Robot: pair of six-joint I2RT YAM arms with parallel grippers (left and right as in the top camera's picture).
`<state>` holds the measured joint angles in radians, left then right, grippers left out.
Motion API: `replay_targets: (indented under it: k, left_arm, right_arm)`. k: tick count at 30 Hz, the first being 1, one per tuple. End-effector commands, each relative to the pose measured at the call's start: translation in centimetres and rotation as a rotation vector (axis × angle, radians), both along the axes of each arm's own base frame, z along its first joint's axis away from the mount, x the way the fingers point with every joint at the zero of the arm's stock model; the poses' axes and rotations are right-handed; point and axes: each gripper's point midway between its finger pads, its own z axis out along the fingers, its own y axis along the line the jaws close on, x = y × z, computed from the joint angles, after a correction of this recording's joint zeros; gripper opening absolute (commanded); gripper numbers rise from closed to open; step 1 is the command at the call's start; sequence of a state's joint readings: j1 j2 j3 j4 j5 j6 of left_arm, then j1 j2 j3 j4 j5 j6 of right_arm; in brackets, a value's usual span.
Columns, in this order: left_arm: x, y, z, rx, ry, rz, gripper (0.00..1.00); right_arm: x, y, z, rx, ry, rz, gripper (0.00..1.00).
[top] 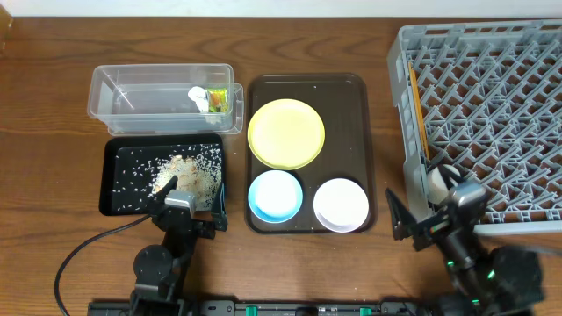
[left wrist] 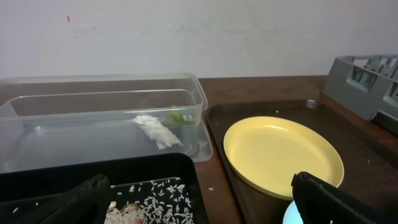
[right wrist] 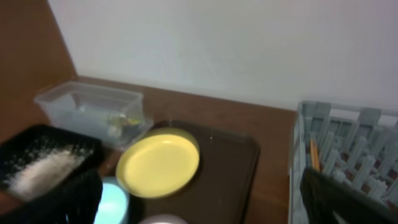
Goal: Sort waste into correct bins and load items into the dishwasher rack
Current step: 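Reach the right gripper to the white bowl and grasp it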
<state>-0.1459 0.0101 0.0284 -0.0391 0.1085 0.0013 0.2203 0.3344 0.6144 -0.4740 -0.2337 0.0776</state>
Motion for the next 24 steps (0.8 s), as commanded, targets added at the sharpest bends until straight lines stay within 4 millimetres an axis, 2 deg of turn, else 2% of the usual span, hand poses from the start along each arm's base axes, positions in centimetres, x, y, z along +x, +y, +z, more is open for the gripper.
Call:
replay_targets:
  k: [1,5,9,11,14,16,19,24]
  left_arm:
    - [0.0,-0.2,-1.5,0.012,0.035,-0.012,0.95]
    - [0.0,-0.2,-1.5,0.012,0.035,-0.012,0.95]
    - [0.0,-0.2,-1.5,0.012,0.035,-0.012,0.95]
    - [0.0,-0.2,-1.5,0.012,0.035,-0.012,0.95]
    - [0.0,-0.2,-1.5,0.012,0.036,-0.012,0.95]
    - [0.0,-0.2,-1.5,0.013,0.037,-0.012,0.95]
    - [0.0,-0.2,-1.5,0.013,0.037,-0.012,0.95]
    - [0.0,-0.2,-1.5,0.013,0.037,-0.012,0.95]
  right_arm:
    - [1.0,0.5,1.3,-0.027,0.178,0.006,0.99]
    - [1.8,1.7,0.8,-0.056,0.458,0.058,0.99]
    - [2.1,3.9,-1.1,-0.022,0.652,0.165,0.99]
    - [2.8,3.9,-3.3,-0.040,0.740,0.148,0.82]
    - [3.5,3.4,-8.2,-0.041,0.935,0.060,0.78]
    - [3.4,3.4,-11.7,-0.050,1.065,0.038,0.66]
    - [3.4,3.5,-15.5,-0.080,1.174,0.028,0.57]
    - [3.8,3.1,-20.3,-0.194,1.248,-0.023,0.56]
